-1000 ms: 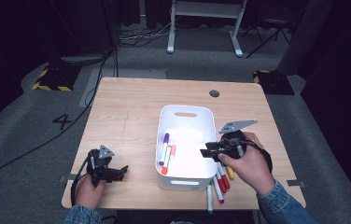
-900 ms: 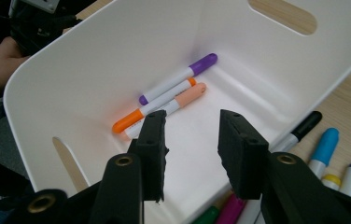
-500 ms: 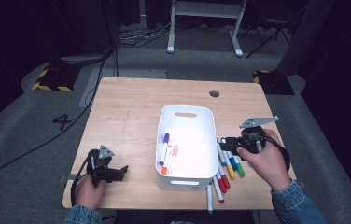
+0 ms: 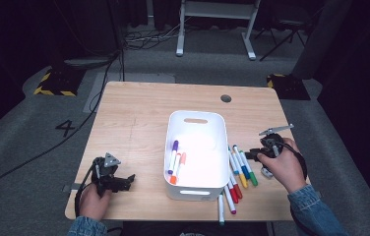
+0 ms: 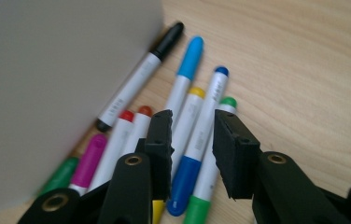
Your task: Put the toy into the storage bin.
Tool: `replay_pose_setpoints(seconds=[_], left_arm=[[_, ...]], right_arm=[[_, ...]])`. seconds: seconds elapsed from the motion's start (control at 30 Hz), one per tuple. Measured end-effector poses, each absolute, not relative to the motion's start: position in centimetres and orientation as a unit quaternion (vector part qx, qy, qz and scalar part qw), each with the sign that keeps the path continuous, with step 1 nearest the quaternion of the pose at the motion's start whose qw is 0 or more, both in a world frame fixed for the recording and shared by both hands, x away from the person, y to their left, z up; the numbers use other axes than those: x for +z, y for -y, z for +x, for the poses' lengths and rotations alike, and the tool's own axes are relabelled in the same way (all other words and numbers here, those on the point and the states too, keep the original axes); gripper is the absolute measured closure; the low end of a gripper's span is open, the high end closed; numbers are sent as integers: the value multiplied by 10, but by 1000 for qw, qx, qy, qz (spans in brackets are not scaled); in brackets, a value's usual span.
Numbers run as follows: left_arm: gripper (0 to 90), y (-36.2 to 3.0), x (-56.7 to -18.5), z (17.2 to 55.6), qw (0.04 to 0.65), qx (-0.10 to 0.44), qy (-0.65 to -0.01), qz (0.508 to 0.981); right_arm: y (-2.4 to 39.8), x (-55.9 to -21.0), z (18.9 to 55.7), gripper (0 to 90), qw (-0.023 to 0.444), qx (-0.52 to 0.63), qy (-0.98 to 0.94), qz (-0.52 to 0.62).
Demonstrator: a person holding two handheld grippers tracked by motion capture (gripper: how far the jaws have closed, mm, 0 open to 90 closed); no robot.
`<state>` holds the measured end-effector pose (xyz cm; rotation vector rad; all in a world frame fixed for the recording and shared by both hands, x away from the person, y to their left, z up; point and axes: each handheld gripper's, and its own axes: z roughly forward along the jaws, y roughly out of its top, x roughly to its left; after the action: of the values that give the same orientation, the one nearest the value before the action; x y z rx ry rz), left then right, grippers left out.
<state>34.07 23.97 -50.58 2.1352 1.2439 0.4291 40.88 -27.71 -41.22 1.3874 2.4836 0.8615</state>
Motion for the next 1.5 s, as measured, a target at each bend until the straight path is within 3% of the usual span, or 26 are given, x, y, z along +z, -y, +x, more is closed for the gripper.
replay_pose_setpoints(seconds=[0.53, 0.83, 0.93, 1.5], left_arm=[[0, -240, -506, 341, 311, 163, -471, 809], [0, -240, -506, 341, 312, 162, -471, 809], [0, -240, -506, 341, 310, 165, -472, 809], [0, -240, -506, 341, 311, 163, -471, 809]], right_arm=[[288, -458, 424, 695, 56, 253, -830, 494], [290, -469, 427, 724, 66, 227, -830, 505], [291, -469, 426, 760, 69, 228, -827, 510], [292, -460, 425, 767, 61, 250, -809, 529]])
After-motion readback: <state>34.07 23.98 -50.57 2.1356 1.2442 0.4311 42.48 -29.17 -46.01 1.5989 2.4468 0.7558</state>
